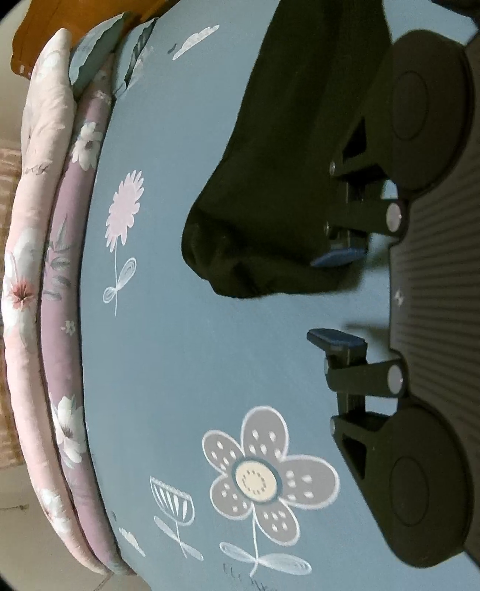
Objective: Fold clothes
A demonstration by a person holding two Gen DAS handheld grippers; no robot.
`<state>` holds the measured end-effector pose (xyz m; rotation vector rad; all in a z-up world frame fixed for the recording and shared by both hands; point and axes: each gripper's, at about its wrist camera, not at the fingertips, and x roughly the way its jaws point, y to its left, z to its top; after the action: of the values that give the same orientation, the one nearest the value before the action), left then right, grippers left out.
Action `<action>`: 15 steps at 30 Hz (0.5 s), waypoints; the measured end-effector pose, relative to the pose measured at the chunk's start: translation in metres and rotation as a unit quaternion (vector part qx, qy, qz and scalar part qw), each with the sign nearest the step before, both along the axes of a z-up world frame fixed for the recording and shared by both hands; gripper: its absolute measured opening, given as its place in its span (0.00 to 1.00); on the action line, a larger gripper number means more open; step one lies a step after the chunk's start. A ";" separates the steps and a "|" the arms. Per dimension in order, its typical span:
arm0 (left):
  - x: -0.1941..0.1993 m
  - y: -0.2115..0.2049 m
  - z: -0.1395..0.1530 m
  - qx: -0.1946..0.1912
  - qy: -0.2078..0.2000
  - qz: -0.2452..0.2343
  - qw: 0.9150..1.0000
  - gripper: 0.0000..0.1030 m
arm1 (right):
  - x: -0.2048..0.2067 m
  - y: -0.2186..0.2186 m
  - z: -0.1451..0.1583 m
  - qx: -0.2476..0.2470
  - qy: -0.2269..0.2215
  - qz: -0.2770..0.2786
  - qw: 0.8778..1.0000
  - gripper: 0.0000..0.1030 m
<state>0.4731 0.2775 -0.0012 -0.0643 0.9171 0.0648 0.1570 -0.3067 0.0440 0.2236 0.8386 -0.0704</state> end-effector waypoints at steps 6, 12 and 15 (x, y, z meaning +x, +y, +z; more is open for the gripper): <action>-0.026 -0.011 0.017 0.017 -0.002 -0.022 1.000 0.44 | 0.019 -0.015 0.015 0.007 -0.004 0.026 1.000 0.95; -0.055 -0.050 0.033 0.016 -0.006 -0.052 0.998 0.48 | 0.041 -0.031 0.039 -0.013 -0.042 0.061 0.997 0.95; -0.073 -0.076 0.042 0.023 -0.011 -0.076 0.997 0.49 | 0.048 -0.042 0.048 -0.013 -0.068 0.072 0.995 0.95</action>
<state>0.4002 0.2015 0.0413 0.0469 0.8951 -0.0570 0.2054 -0.3490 0.0917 0.1415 0.7151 0.0677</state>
